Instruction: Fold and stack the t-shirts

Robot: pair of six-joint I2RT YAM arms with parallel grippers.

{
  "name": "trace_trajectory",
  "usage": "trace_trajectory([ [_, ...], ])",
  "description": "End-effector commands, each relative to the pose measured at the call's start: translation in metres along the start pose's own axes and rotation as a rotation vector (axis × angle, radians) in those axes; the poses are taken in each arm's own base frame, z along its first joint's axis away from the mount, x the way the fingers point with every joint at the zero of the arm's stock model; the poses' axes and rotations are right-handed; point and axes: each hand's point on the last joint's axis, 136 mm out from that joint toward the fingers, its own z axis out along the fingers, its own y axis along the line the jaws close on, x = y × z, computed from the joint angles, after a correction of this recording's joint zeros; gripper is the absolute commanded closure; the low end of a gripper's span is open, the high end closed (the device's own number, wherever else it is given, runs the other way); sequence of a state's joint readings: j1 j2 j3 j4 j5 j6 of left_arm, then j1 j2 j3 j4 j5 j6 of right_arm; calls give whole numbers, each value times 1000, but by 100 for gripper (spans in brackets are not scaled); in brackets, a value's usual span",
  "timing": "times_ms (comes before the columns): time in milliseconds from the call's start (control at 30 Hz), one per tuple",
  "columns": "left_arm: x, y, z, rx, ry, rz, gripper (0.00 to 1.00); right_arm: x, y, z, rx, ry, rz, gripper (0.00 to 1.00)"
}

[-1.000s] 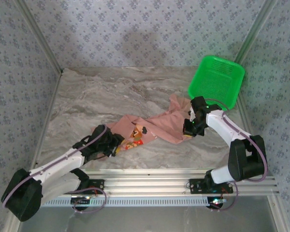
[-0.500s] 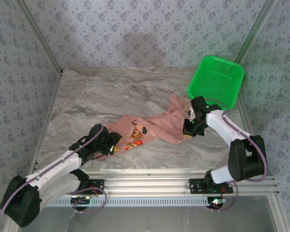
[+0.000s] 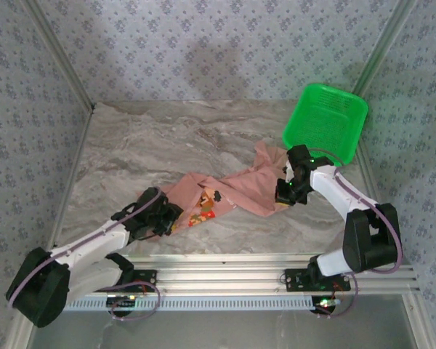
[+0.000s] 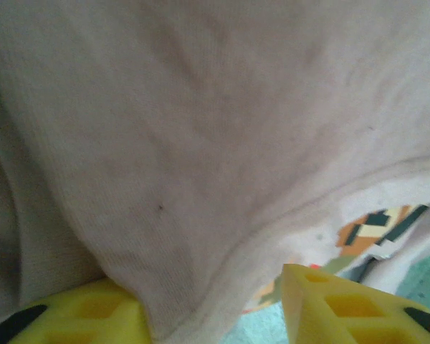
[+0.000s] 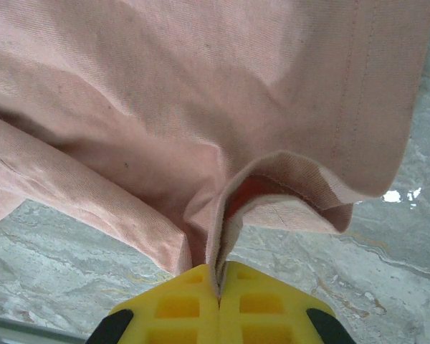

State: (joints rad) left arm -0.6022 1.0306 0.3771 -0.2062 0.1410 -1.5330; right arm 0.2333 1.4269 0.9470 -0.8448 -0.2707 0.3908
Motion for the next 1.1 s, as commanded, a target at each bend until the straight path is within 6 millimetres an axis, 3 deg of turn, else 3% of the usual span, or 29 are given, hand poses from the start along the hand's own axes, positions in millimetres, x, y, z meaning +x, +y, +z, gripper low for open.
trace_trajectory([
  [0, -8, 9, -4, -76, -46, -32, 61, 0, 2, -5, -11, 1, -13, 100],
  [400, -14, -1, -6, -65, -58, -4, 98, -1, 2, -7, -19, -4, -7, 100],
  [533, -15, -5, -10, -60, -57, 13, 100, -4, 5, -10, -28, -13, -4, 100],
  [633, -19, -19, -22, -9, -67, 30, 100, -9, 12, -20, -55, -38, -7, 100],
  [733, -32, -54, -58, 88, -120, 83, 100, -19, 27, -45, -108, -94, -13, 100],
  [833, -54, -98, -117, 180, -217, 176, 100, -35, 44, -88, -177, -191, -24, 100],
  [1067, -111, -214, -262, 444, -451, 355, 100, -90, 80, -228, -446, -553, -19, 100],
])
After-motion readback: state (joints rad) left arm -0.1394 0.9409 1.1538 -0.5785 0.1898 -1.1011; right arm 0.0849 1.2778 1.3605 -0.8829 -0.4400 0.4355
